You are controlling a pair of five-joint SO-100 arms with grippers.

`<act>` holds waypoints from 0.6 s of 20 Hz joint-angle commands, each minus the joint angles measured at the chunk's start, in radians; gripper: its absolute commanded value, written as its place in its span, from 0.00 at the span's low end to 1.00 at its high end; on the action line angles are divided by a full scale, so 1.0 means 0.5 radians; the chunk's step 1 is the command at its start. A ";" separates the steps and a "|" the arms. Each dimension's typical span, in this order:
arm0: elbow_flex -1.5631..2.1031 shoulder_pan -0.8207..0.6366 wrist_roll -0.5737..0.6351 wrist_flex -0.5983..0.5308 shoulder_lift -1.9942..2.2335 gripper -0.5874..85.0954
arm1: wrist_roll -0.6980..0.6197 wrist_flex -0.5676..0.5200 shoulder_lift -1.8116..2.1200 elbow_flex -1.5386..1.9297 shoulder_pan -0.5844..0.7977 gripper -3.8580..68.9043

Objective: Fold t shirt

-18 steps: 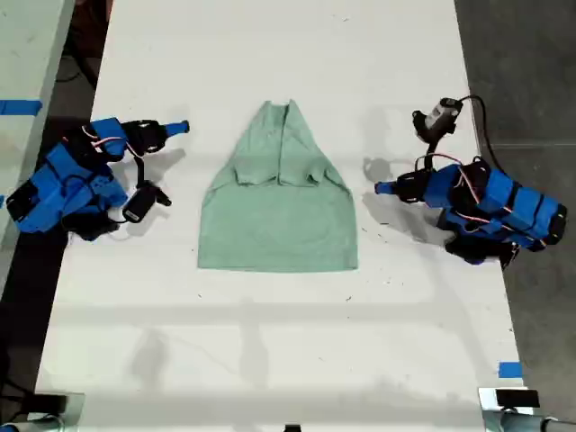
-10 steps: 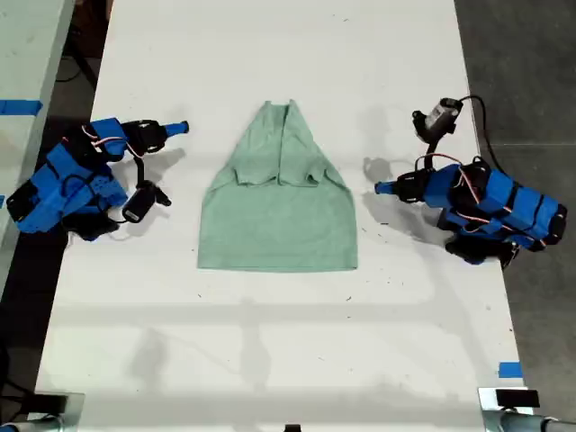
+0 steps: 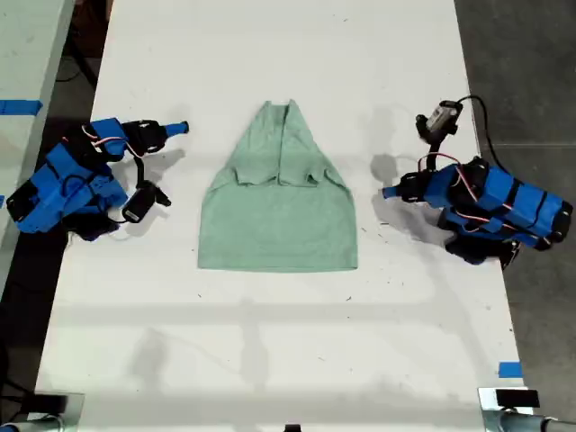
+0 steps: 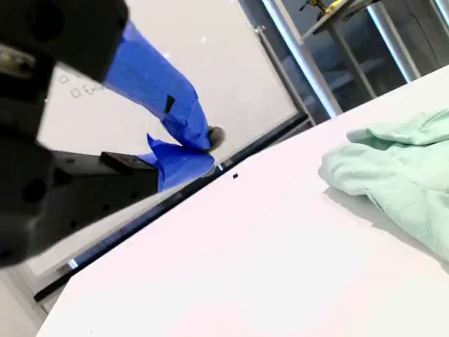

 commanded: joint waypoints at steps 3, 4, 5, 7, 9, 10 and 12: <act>0.040 -0.031 -0.034 -0.003 0.018 0.00 | 0.472 0.138 -1.169 -1.015 -0.442 0.06; 0.040 -0.031 -0.034 0.000 0.018 0.00 | 0.571 0.095 -1.359 -1.123 -0.565 0.08; 0.040 -0.031 -0.034 0.000 0.018 0.00 | 0.696 0.092 -1.552 -1.206 -0.657 0.17; 0.040 -0.031 -0.037 0.000 0.018 0.00 | 0.853 -0.040 -1.850 -1.273 -0.831 0.51; 0.040 -0.028 -0.037 0.003 0.018 0.00 | 0.920 -0.206 -2.052 -1.249 -0.905 0.51; 0.040 -0.028 -0.037 0.003 0.018 0.00 | 0.920 -0.319 -2.117 -1.200 -0.908 0.51; 0.040 -0.028 -0.037 0.003 0.018 0.00 | 0.905 -0.577 -2.203 -1.074 -0.896 0.48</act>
